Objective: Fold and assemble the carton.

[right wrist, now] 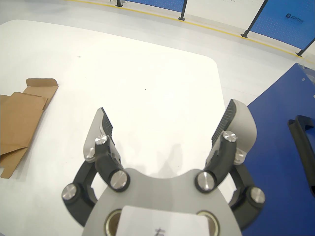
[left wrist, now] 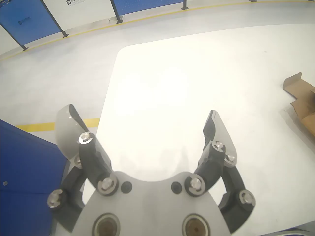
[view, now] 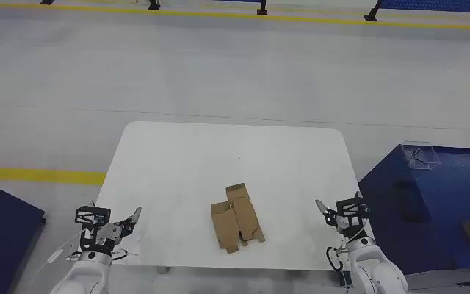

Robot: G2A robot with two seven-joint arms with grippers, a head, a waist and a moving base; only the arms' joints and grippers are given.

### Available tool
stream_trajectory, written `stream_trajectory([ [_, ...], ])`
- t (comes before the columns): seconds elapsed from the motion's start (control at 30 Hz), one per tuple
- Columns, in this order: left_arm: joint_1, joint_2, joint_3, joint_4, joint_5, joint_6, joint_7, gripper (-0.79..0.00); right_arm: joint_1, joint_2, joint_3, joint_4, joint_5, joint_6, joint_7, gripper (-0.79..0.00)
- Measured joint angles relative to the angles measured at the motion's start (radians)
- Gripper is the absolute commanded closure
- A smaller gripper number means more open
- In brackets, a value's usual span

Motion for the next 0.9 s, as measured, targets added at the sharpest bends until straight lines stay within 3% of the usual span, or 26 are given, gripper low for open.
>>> stream_trajectory([
  [0.3, 0.0, -0.001, 0.003, -0.001, -0.007, -0.006, -0.005, -0.785, 0.0, 0.0, 0.0, 0.0, 0.0, 0.0, 0.0, -0.785],
  [0.37, -0.001, -0.004, 0.015, -0.03, -0.081, -0.044, -0.063, -0.785, 0.0, 0.0, 0.0, 0.0, 0.0, 0.0, 0.0, -0.785],
  [0.5, -0.022, -0.013, 0.021, -0.133, -0.399, -0.104, -0.263, -0.785, 0.0, 0.0, 0.0, 0.0, 0.0, 0.0, 0.0, -0.785],
  [0.63, -0.085, -0.015, 0.024, -0.173, -0.841, -0.113, -0.557, -0.785, 0.0, 0.0, 0.0, 0.0, 0.0, 0.0, 0.0, -0.785],
  [0.77, -0.218, -0.013, 0.053, -0.069, -1.268, -0.049, -0.892, -0.785, 0.0, 0.0, 0.0, 0.0, 0.0, 0.0, 0.0, -0.785],
  [0.9, -0.346, -0.019, 0.147, 0.086, -1.454, -0.033, -1.053, -0.785, 0.0, 0.0, 0.0, 0.0, 0.0, 0.0, 0.0, -0.785],
])
